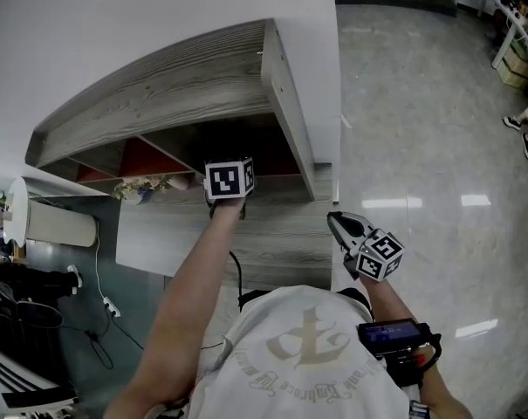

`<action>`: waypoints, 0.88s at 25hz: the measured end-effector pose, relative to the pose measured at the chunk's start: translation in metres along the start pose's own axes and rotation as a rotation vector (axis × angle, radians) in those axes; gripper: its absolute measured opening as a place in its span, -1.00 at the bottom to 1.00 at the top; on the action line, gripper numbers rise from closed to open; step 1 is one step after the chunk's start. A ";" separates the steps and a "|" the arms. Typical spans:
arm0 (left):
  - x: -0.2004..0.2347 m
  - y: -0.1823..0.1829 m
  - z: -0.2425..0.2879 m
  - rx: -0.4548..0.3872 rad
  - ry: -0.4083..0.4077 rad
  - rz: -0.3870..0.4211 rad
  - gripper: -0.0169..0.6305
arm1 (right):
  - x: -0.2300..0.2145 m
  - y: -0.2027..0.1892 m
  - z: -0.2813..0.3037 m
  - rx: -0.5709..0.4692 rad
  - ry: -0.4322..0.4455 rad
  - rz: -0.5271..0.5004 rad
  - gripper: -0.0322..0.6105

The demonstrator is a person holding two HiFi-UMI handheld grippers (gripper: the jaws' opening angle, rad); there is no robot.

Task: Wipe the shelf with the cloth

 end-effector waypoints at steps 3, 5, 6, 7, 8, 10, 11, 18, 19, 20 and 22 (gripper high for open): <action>-0.019 0.001 0.001 0.021 -0.063 0.000 -0.75 | -0.001 -0.002 -0.003 0.009 0.002 0.002 -0.88; -0.032 0.001 0.003 0.042 -0.112 0.000 -0.75 | -0.002 -0.004 -0.004 0.014 0.000 0.003 -0.88; -0.038 0.001 0.004 0.053 -0.138 0.000 -0.75 | -0.002 -0.005 -0.005 0.016 0.000 0.004 -0.88; -0.044 0.001 0.005 0.063 -0.166 -0.002 -0.75 | -0.002 -0.006 -0.004 0.018 0.000 0.004 -0.88; -0.049 0.001 0.006 0.071 -0.193 -0.007 -0.75 | -0.001 -0.007 -0.004 0.021 0.001 0.003 -0.88; -0.058 0.001 0.008 0.084 -0.238 -0.019 -0.74 | -0.001 -0.007 -0.003 0.026 0.003 0.003 -0.88; -0.062 0.001 0.009 0.089 -0.257 -0.022 -0.75 | 0.000 -0.007 -0.003 0.028 0.004 0.003 -0.88; -0.097 -0.005 0.003 0.139 -0.430 -0.016 -0.74 | 0.008 -0.011 0.004 0.033 0.011 0.000 -0.88; -0.102 -0.006 0.001 0.139 -0.443 -0.003 -0.74 | 0.010 -0.012 0.004 0.034 0.013 -0.001 -0.88; -0.105 -0.008 -0.002 0.135 -0.449 0.013 -0.74 | 0.012 -0.012 0.005 0.036 0.014 -0.003 -0.88; -0.109 -0.013 -0.007 0.120 -0.445 0.050 -0.74 | 0.015 -0.013 0.005 0.040 0.014 -0.010 -0.88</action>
Point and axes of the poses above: the fingertips, and each gripper's own axes: z forward along the fingers, x to its left, y out of its top, the point moved 1 cm from there along -z, backward along the fingers, and after that the axes turned 8 degrees about -z, right-handed, at the moved point
